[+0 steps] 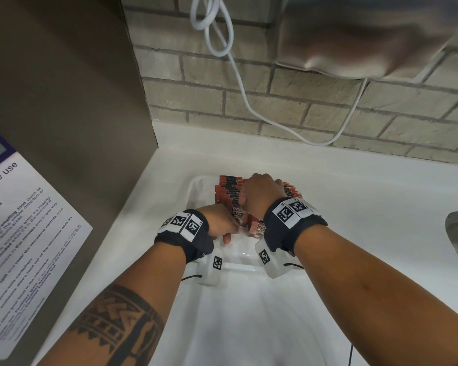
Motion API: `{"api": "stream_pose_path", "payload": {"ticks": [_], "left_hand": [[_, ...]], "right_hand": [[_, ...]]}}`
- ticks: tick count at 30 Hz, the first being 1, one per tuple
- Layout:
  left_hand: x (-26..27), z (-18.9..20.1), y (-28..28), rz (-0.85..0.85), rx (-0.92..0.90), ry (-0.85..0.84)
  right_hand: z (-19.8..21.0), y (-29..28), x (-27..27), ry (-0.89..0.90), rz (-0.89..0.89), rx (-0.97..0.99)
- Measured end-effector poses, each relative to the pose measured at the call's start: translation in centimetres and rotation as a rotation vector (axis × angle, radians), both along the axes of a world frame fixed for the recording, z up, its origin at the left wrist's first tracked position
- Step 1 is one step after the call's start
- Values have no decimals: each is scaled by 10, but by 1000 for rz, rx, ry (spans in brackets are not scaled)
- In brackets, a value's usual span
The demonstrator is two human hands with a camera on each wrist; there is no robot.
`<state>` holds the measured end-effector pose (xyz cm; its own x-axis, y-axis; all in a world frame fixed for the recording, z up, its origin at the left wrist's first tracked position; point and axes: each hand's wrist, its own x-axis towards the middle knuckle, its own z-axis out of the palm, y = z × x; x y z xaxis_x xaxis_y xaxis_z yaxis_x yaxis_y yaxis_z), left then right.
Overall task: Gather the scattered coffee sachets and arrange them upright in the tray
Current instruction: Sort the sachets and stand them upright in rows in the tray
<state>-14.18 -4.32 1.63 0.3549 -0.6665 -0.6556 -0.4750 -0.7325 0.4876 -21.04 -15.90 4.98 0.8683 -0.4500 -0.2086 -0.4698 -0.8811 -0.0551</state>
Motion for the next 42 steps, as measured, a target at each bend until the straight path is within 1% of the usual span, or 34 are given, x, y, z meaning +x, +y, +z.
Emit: {"api": "stream_pose_path", "payload": {"ticks": [8, 20, 24, 42], "left_hand": [[-2, 3, 2, -2, 7, -4], [-3, 3, -2, -90, -2, -7], [-2, 2, -1, -50, -15, -1], [-2, 5, -1, -10, -4, 8]], "right_hand": [[0, -2, 0, 7, -9, 2], [0, 3, 2, 39, 3, -22], [2, 3, 1, 52, 2, -12], [2, -1, 1, 27, 4, -1]]}}
